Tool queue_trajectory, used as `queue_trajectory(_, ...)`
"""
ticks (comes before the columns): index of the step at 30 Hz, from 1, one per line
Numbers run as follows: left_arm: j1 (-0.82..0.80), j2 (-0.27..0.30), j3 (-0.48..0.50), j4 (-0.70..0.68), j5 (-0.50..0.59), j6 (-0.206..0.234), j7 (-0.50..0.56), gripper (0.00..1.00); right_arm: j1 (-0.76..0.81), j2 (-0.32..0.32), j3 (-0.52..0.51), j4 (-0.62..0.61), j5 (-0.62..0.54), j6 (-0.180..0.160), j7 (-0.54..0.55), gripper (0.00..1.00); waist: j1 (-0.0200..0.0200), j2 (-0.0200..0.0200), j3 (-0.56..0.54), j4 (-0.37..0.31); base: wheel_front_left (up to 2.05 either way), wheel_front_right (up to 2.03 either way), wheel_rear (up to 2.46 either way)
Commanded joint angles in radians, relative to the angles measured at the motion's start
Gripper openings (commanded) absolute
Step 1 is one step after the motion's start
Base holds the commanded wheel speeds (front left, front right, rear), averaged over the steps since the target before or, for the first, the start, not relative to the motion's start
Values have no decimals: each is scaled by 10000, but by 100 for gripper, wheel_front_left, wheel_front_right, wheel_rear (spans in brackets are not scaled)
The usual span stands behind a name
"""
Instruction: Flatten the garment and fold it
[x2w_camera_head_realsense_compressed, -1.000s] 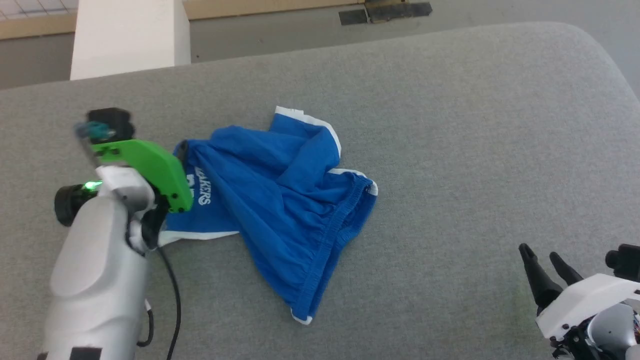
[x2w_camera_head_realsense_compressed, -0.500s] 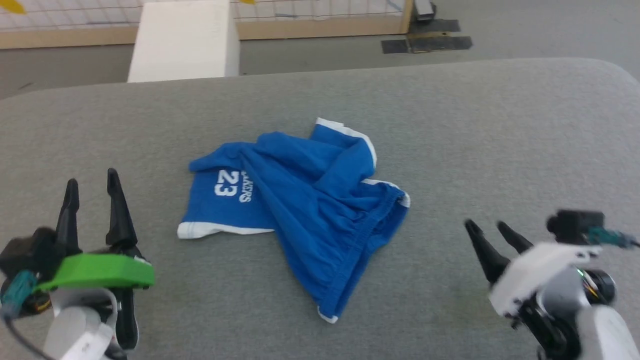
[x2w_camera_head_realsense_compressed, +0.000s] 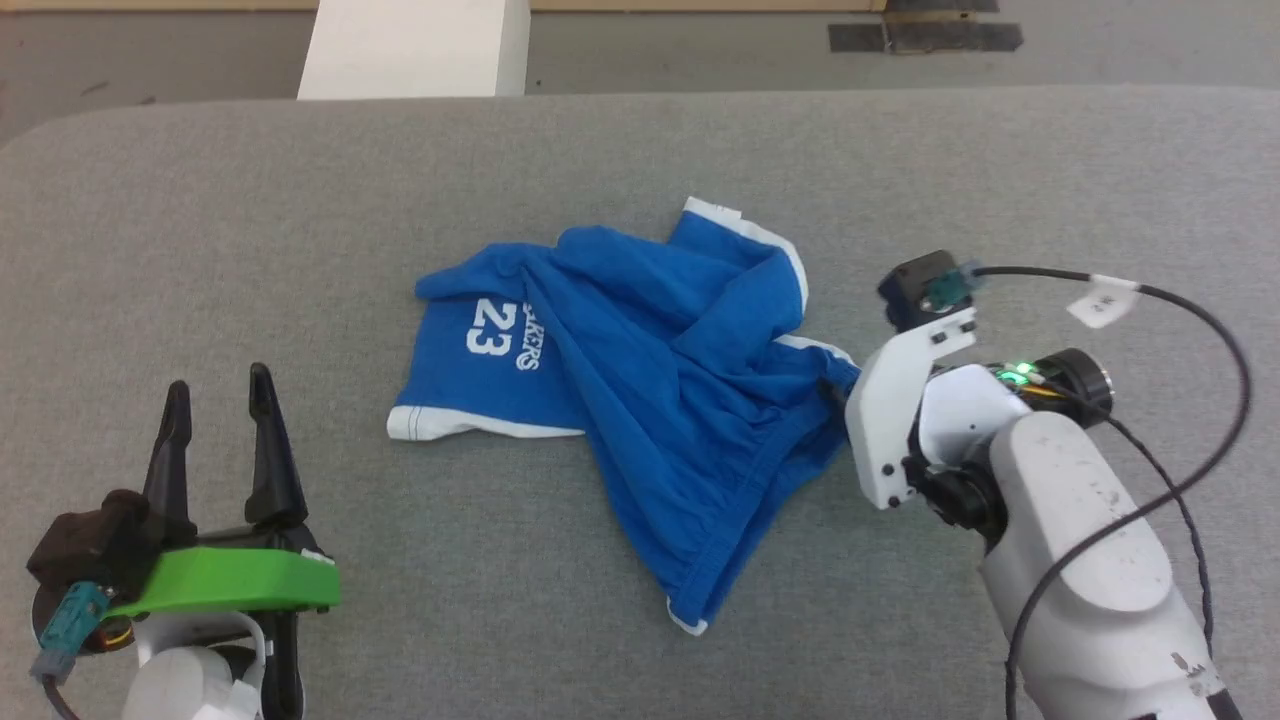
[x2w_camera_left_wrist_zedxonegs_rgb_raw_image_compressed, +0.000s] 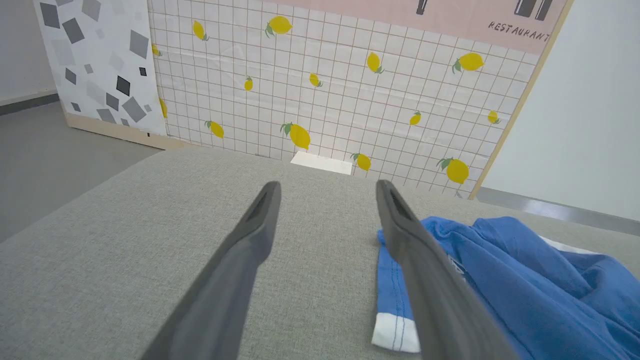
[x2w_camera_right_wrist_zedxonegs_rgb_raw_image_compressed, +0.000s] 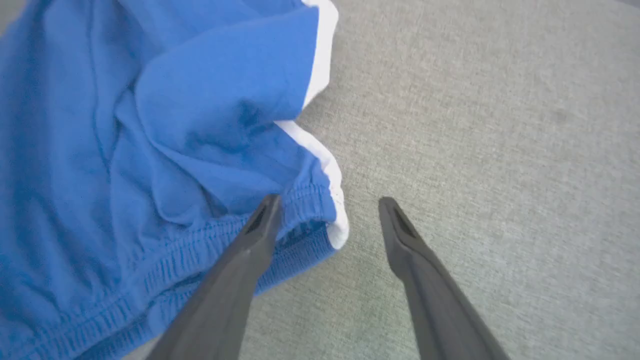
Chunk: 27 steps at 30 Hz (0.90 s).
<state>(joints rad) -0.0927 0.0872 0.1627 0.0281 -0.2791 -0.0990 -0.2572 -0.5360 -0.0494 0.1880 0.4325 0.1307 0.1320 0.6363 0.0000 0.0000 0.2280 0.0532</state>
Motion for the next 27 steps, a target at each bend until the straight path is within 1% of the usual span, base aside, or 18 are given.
queue_trajectory(1, -210, -69, 12, 57, 92, -95, -44, 100, -157, -8, 107, 286, -43, -13, 68, 100, 0, 0, 185, 152, 0, 0, 0)
queue_trajectory(5, -324, -142, -31, 163, 157, -189, -44, 100, -262, -8, 394, 1116, -177, -13, 209, 100, 0, 0, 289, 266, 0, 0, 0)
queue_trajectory(8, -350, -186, -92, 259, 186, -238, -44, 100, -357, -8, 333, 1532, -292, -13, 276, 100, 0, 0, 347, 341, 0, 0, 0)
queue_trajectory(9, -369, -197, -123, 274, 186, -249, -45, 100, -411, -8, 254, 1619, -292, -13, 288, 68, 0, 0, 386, 385, 0, 0, 0)
queue_trajectory(10, -394, -209, -168, 304, 177, -262, -45, 100, -508, -8, 190, 1714, -365, -13, 296, 11, 0, 0, 418, 437, 0, 0, 0)
queue_trajectory(11, -414, -217, -203, 325, 168, -271, -45, 100, -613, -8, 107, 1765, -456, -13, 267, 0, 0, 0, 445, 480, 0, 0, 0)
queue_trajectory(13, -461, -232, -254, 368, 136, -286, -45, 100, -938, -8, -84, 1868, -627, -13, 290, 0, 0, 0, 549, 566, 0, 0, 0)
queue_trajectory(15, -511, -243, -302, 420, 96, -297, -45, 100, -1476, -8, -418, 1980, -1056, -13, 381, 0, 0, 0, 664, 661, 0, 0, 0)
queue_trajectory(21, -758, -214, -614, 486, -8, -312, -45, 100, -3330, -103, -1912, 2027, -3002, -13, 524, 0, 0, 0, 1047, 1074, 0, 0, 0)
queue_trajectory(24, -887, -117, -828, 528, -115, -313, -45, 100, -4112, -284, -2520, 1966, -3991, -13, 165, 0, 0, 0, 1200, 1272, 0, 0, 0)
queue_trajectory(27, -984, -20, -925, 548, -196, -314, -45, 100, -4609, -359, -2609, 2041, -4590, -13, -482, 0, 0, 0, 1280, 1345, 0, 0, 0)
